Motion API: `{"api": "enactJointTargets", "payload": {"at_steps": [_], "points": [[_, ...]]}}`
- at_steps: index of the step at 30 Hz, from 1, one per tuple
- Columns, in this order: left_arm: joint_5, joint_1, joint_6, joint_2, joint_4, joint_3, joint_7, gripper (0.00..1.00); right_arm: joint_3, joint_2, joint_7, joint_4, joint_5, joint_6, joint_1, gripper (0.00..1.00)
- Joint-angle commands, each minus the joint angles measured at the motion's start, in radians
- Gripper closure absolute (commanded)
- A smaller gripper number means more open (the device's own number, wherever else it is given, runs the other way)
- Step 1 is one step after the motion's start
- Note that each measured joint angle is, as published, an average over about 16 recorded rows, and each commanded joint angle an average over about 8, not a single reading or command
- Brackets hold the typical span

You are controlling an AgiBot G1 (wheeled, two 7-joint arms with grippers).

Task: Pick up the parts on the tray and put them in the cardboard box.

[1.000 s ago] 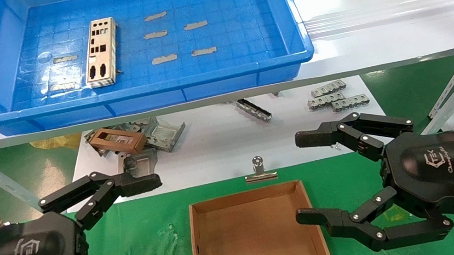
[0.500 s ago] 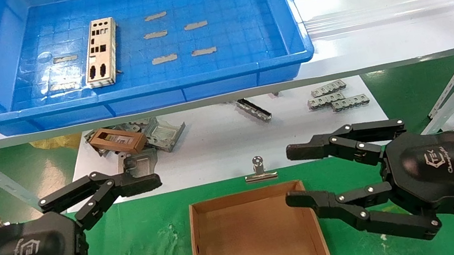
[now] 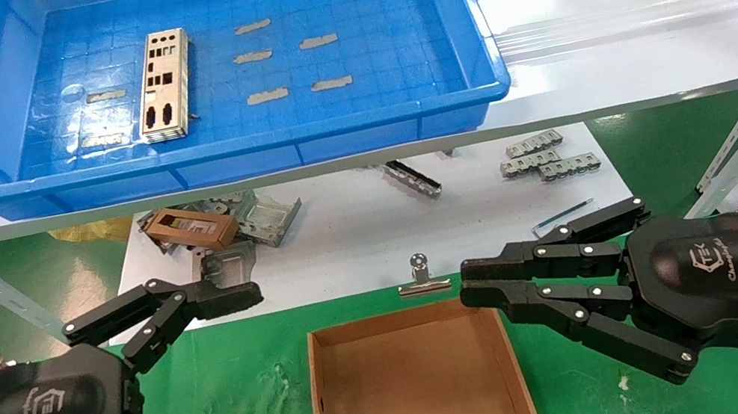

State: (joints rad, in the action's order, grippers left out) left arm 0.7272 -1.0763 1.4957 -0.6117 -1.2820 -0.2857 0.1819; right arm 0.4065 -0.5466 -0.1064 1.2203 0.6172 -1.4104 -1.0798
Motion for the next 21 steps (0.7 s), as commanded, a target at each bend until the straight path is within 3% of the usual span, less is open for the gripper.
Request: {"api": "enactJointTargets", "payload": {"at_steps": [1,14,21], "points": [[0.000,0.000,0.000,0.000,0.000,0.000,0.000,0.00,0.000,0.000,0.000,0.000,0.000,0.000,0.000,1.00],[0.011,-0.019,-0.011,-0.004,0.000,0.001,0.001,0.00,0.000,0.000,0.000,0.000,0.000,0.000,0.000,1.00],[0.111,-0.198,-0.089,-0.068,0.082,-0.039,0.076,0.00,0.000,0.000,0.000,0.000,0.000,0.000,0.000,1.00]]}}
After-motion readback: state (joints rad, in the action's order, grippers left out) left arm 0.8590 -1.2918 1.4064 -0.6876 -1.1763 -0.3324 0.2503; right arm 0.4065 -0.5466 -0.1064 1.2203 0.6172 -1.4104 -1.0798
